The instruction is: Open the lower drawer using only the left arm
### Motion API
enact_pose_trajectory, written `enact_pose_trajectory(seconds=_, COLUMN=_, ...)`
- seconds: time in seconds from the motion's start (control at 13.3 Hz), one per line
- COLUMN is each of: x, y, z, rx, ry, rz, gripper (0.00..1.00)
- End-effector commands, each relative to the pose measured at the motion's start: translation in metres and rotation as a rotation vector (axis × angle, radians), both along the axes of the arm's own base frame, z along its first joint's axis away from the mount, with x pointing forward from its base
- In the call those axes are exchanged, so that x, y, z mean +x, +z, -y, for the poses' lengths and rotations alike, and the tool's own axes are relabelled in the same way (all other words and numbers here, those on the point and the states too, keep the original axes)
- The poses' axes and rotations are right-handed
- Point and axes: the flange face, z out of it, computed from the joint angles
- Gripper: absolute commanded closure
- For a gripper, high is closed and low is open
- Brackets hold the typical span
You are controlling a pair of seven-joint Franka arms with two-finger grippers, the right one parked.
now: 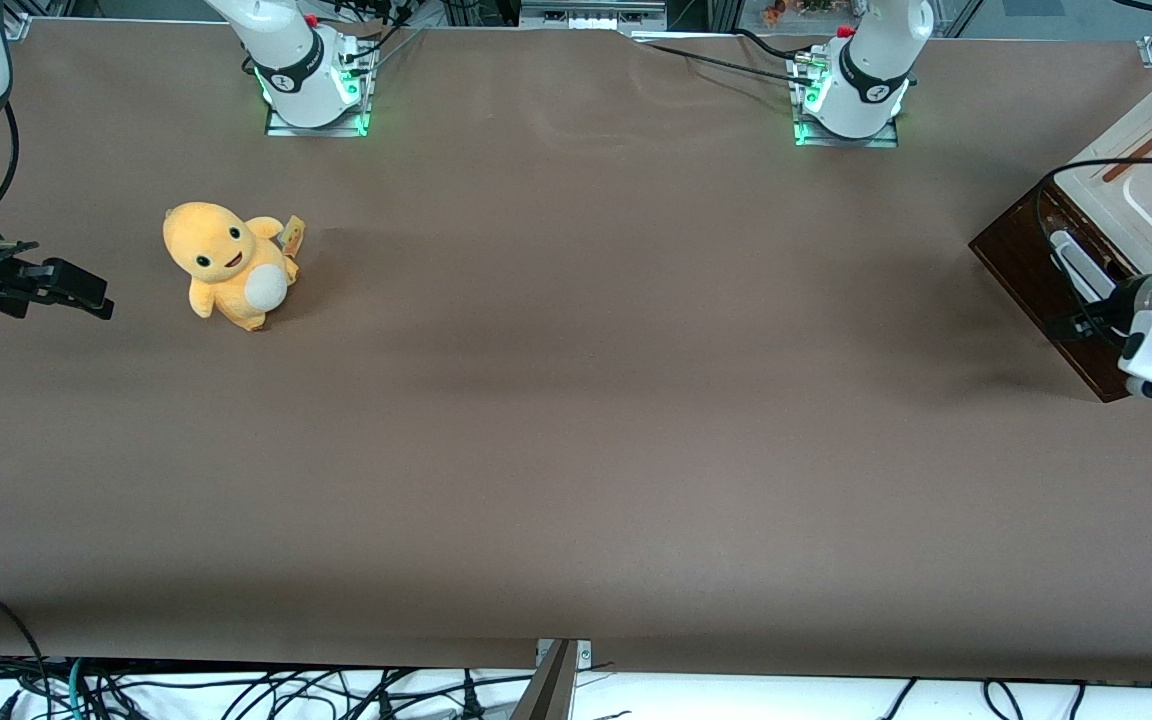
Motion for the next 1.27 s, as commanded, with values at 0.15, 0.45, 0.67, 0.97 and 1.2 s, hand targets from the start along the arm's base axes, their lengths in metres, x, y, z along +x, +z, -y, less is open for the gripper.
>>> enact_pose_trajectory(seconds=0.15, x=-0.017, y=-0.041, z=0.000, rx=0.143, ry=0.090, rz=0.056, gripper=0.00)
enact_pose_trajectory(seconds=0.45, x=-0.020, y=-0.067, z=-0.024, rx=0.234, ry=0.179, rz=0.052, gripper=0.00)
enact_pose_trajectory(seconds=0.67, x=-0.018, y=-0.081, z=-0.024, rx=0.251, ry=0.224, rz=0.049, gripper=0.00)
enact_pose_trajectory(seconds=0.97, x=-0.018, y=-0.093, z=-0.038, rx=0.246, ry=0.242, rz=0.053, gripper=0.00)
enact_pose_trajectory(seconds=1.2, x=-0.018, y=-0.097, z=-0.044, rx=0.244, ry=0.251, rz=0.061, gripper=0.00)
